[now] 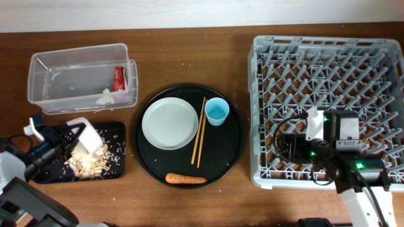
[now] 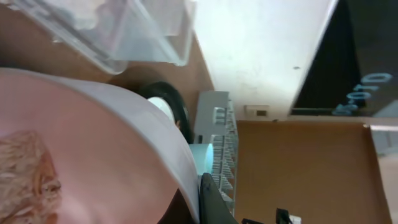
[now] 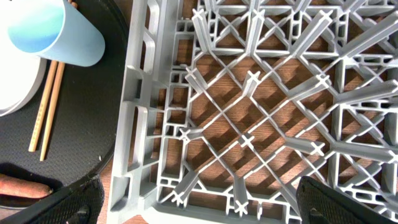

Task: Sort waste into correct bins and load items into the dishwasher rack
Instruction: 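Shake the tilted pink bowl over the black tray with left gripper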

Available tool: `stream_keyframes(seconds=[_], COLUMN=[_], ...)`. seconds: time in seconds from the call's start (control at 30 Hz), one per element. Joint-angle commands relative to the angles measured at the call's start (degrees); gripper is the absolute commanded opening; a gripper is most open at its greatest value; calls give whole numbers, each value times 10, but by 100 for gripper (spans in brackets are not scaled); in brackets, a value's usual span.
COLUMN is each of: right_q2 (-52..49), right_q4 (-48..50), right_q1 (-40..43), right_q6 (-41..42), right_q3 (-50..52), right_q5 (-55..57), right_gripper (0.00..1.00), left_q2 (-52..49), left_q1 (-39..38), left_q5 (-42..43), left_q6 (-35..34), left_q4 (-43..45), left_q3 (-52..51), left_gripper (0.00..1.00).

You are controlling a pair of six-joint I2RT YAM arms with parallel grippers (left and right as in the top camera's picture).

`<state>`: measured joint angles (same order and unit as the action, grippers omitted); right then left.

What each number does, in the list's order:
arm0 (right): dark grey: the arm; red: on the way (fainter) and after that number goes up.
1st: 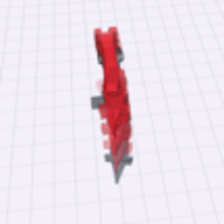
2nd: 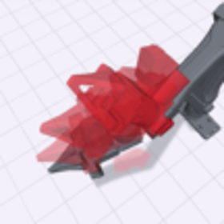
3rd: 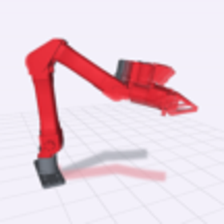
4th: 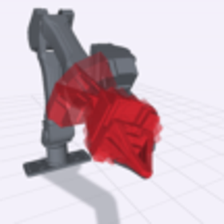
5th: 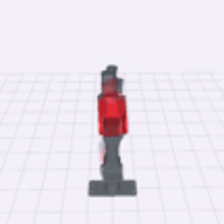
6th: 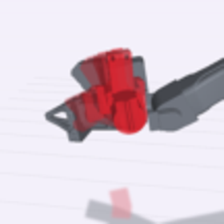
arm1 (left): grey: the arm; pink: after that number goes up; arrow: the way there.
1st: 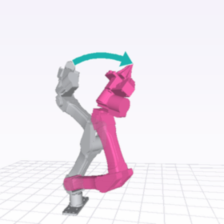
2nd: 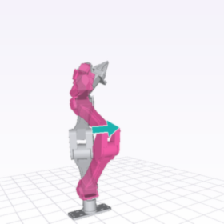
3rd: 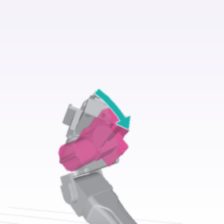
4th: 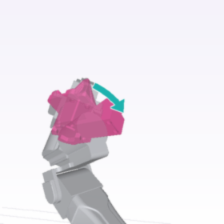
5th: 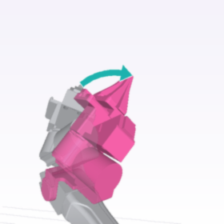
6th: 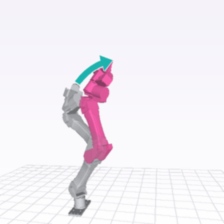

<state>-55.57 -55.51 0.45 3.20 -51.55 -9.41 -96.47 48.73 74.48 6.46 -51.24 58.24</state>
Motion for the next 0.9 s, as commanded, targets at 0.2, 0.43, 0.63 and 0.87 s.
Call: stream_keyframes(seconds=[0.2, 0.43, 0.63, 0.87], right_q2=[2, 2, 2, 2], right_q4=[0, 0, -1, -1], right_q1=[3, 3, 3, 3], right_q6=[3, 3, 3, 3], right_q3=[-8, -8, -8, -8], right_q5=[-5, -5, -5, -5], right_gripper=[98, 98, 98, 98], left_q2=[7, 7, 7, 7], left_q1=[2, 2, 3, 3], left_q5=[65, -11, 157, 157], left_q6=[68, -35, 43, 44], left_q4=[-14, 39, 5, 2], left_q3=[1, 1, 1, 1], left_gripper=[0, 0, 0, 0])
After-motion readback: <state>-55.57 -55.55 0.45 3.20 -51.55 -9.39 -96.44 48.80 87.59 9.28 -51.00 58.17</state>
